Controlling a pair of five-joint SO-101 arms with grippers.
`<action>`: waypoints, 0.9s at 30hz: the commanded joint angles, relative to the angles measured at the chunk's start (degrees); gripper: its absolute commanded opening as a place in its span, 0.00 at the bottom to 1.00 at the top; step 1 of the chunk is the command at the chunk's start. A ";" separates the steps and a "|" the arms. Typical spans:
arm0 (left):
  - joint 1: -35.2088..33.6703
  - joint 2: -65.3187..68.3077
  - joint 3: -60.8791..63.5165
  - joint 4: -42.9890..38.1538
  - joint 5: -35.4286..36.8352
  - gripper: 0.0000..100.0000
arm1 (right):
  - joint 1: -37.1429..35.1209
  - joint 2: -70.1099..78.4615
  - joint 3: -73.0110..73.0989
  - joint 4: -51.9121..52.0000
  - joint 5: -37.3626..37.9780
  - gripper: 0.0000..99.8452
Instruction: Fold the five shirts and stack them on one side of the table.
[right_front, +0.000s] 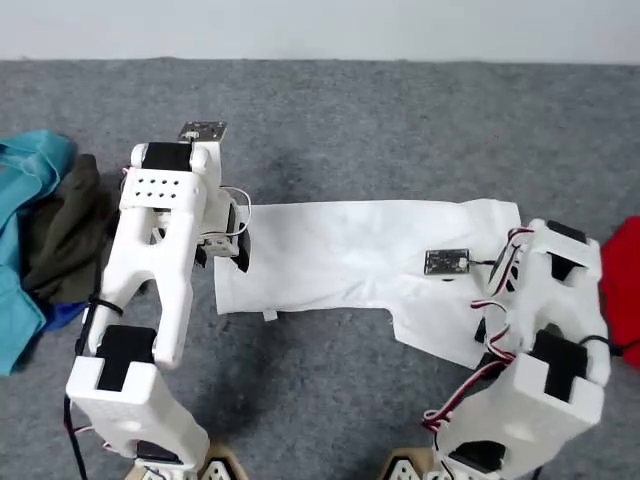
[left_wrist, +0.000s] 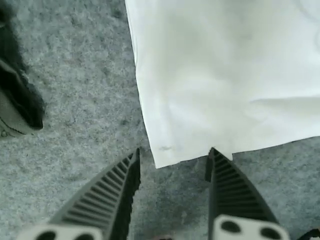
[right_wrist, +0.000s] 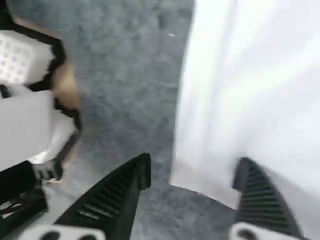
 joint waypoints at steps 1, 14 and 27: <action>0.44 -3.25 -0.22 1.67 0.44 0.20 | -0.48 2.42 0.62 -2.33 0.62 0.11; 0.44 -3.25 -0.22 1.67 0.44 0.20 | 2.59 -3.38 -5.98 9.71 0.62 0.18; 0.44 -3.25 -0.22 1.67 0.44 0.20 | 8.57 -22.46 22.59 -28.44 12.57 0.26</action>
